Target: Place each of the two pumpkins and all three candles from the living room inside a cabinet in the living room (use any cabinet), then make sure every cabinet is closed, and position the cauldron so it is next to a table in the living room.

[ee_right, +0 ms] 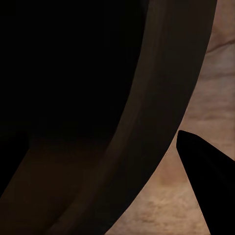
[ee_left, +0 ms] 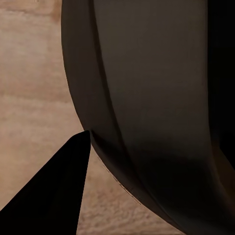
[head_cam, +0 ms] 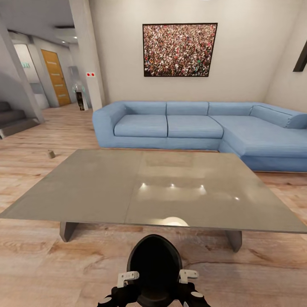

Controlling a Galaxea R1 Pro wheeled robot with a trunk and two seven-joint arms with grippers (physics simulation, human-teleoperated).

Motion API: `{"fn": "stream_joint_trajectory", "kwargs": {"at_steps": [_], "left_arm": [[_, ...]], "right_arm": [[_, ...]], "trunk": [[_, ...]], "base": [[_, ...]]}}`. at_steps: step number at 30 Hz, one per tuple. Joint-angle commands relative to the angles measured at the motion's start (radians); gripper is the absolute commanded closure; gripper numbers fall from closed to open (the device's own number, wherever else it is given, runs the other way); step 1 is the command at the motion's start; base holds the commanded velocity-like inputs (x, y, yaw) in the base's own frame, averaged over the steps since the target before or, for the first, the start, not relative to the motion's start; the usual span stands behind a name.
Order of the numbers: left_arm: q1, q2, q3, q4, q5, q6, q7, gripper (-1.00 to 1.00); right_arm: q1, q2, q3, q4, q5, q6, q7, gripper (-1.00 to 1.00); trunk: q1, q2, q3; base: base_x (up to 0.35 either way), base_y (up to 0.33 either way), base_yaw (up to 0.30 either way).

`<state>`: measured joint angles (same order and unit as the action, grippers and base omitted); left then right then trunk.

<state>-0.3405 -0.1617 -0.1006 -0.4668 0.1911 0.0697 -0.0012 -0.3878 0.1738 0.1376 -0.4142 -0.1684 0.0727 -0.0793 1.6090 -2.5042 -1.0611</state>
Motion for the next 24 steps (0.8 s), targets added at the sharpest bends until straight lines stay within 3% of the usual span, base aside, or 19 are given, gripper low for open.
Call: {"fn": "stream_joint_trajectory", "kwargs": {"at_steps": [1,20,24], "left_arm": [[0.001,0.007,-0.018,-0.006,0.016,0.004,-0.033,1.00],[0.001,0.007,-0.018,-0.006,0.015,0.002,-0.034,1.00],[0.001,0.007,-0.018,-0.006,0.016,0.002,-0.033,1.00]], "right_arm": [[-0.002,-0.002,-0.001,-0.002,-0.028,0.006,0.019,1.00],[-0.002,-0.002,-0.001,-0.002,-0.028,0.006,0.019,1.00],[-0.002,-0.002,-0.001,-0.002,-0.028,0.006,0.019,1.00]], "trunk": [[0.000,0.000,-0.001],[0.000,0.000,-0.001],[0.002,-0.001,-0.016]], "base": [[0.191,0.000,0.000],[0.025,0.000,0.000],[0.000,0.000,0.000]]}}
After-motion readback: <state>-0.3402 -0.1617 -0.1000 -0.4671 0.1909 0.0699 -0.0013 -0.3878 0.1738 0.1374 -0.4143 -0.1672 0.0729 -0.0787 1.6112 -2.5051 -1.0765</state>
